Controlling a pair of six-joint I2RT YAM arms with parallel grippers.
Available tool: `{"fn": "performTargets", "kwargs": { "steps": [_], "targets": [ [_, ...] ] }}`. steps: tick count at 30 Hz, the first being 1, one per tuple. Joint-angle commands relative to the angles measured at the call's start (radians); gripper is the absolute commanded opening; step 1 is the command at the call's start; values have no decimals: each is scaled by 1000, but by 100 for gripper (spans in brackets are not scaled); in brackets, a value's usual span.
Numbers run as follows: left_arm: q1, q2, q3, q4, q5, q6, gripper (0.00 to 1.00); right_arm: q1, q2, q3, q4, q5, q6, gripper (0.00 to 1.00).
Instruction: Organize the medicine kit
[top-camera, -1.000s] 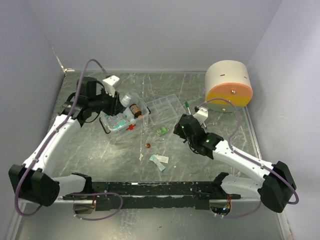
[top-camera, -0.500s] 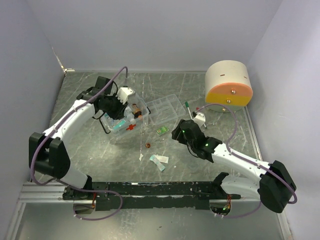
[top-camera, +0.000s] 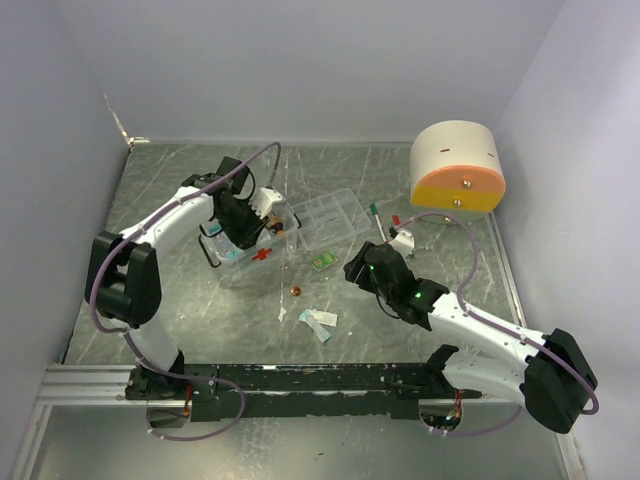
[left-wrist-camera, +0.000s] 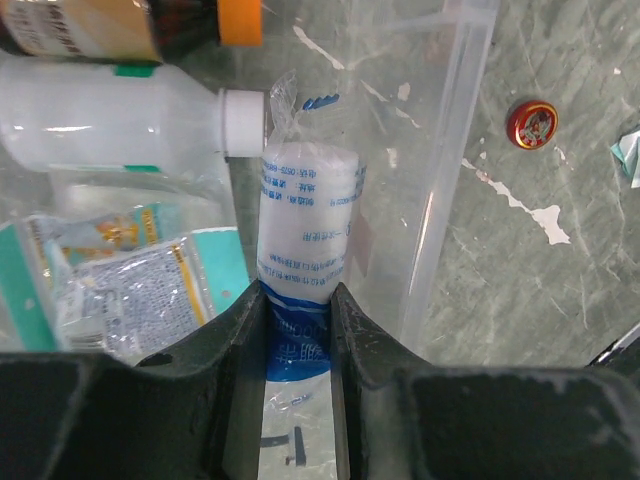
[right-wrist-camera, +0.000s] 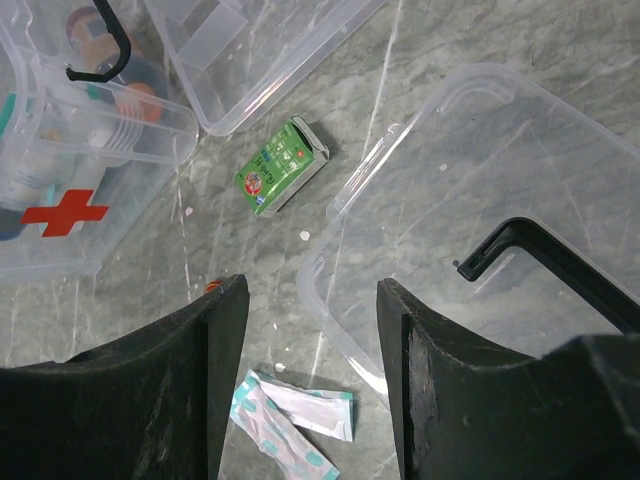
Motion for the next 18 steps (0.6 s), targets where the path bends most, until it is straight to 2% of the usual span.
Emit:
{"fn": "performTargets", "kwargs": {
  "steps": [1, 6, 12, 18],
  "targets": [
    [-9, 35, 45, -54, -7, 8, 27, -5, -13, -4, 10, 24, 5, 54],
    [-9, 48, 44, -70, 20, 3, 30, -6, -10, -10, 23, 22, 1, 54],
    [-9, 87, 73, -97, -33, -8, 30, -8, -9, -9, 17, 37, -1, 54],
    [-8, 128, 71, -105, -70, -21, 37, -11, -11, -6, 10, 44, -4, 54]
  ]
}}
